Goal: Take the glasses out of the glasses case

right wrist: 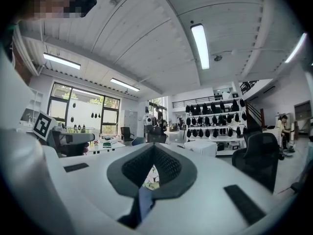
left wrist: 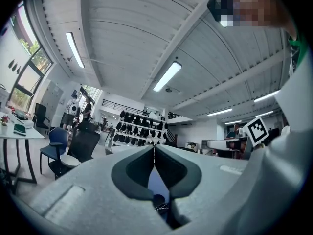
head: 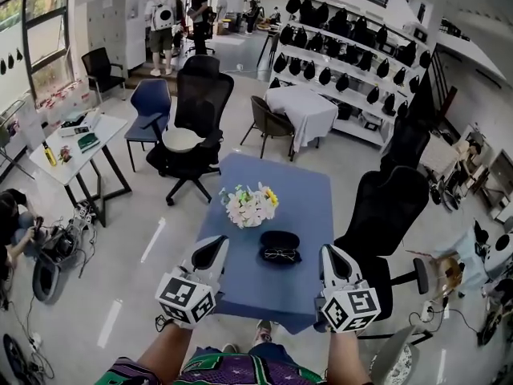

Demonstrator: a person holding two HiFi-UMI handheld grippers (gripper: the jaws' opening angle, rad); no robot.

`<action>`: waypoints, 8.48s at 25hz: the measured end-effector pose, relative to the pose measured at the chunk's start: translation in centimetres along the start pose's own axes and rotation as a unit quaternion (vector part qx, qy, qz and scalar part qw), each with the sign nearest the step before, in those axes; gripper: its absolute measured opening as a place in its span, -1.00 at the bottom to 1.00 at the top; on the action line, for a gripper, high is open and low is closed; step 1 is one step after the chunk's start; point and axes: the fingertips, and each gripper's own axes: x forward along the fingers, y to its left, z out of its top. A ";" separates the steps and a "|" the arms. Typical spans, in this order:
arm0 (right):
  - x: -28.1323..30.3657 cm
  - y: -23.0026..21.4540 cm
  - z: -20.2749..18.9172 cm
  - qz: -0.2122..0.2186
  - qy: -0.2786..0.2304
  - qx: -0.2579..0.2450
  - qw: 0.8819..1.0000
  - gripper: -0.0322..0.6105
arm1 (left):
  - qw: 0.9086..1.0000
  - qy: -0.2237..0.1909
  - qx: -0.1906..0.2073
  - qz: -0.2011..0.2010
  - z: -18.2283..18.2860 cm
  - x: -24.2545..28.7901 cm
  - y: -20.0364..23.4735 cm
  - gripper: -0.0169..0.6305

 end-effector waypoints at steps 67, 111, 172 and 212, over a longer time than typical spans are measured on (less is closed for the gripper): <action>8.8 -12.5 -9.3 0.033 0.080 0.048 0.995 -0.89 | 0.932 0.328 0.103 -0.115 -31.6 20.1 -5.0 -0.37; 10.1 -13.8 -11.5 0.060 0.102 0.055 0.991 -0.89 | 0.846 0.481 0.205 -0.100 -42.7 20.8 -3.1 -0.61; 5.2 -9.4 -6.4 0.048 0.063 0.025 0.997 -0.89 | 0.916 0.353 0.189 -0.036 -30.3 20.3 -3.4 -0.89; -0.3 1.2 -1.7 0.042 0.016 -0.001 0.999 -0.89 | 0.987 0.092 0.129 0.016 -4.0 5.5 -1.9 -0.89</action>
